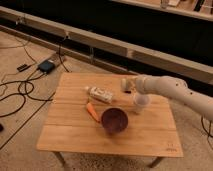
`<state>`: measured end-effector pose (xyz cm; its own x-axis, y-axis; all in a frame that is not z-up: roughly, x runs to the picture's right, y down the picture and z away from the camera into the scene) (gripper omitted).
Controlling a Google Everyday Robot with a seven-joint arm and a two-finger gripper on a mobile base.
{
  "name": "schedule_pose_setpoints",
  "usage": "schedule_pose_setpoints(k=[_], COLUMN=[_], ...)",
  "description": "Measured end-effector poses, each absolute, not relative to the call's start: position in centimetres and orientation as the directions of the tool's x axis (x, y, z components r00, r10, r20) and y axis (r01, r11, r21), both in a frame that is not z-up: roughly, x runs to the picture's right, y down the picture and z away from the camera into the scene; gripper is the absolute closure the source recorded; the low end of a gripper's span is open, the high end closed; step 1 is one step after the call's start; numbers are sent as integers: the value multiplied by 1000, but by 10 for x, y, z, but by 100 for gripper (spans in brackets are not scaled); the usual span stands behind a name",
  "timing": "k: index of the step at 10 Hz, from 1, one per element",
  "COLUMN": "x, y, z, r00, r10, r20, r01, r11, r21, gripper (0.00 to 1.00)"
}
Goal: Place the white sponge in the ceramic cup
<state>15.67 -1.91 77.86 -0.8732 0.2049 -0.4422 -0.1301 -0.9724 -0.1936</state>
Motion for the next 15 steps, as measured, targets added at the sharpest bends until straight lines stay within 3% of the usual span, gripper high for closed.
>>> schedule_pose_setpoints(k=[11, 15], x=[200, 183], y=[34, 46], z=[770, 771], r00=[-904, -897], r10=[80, 59], r20=[-420, -439], r01=[-45, -34], r11=[-995, -997], r21=[-94, -64], gripper=[100, 100])
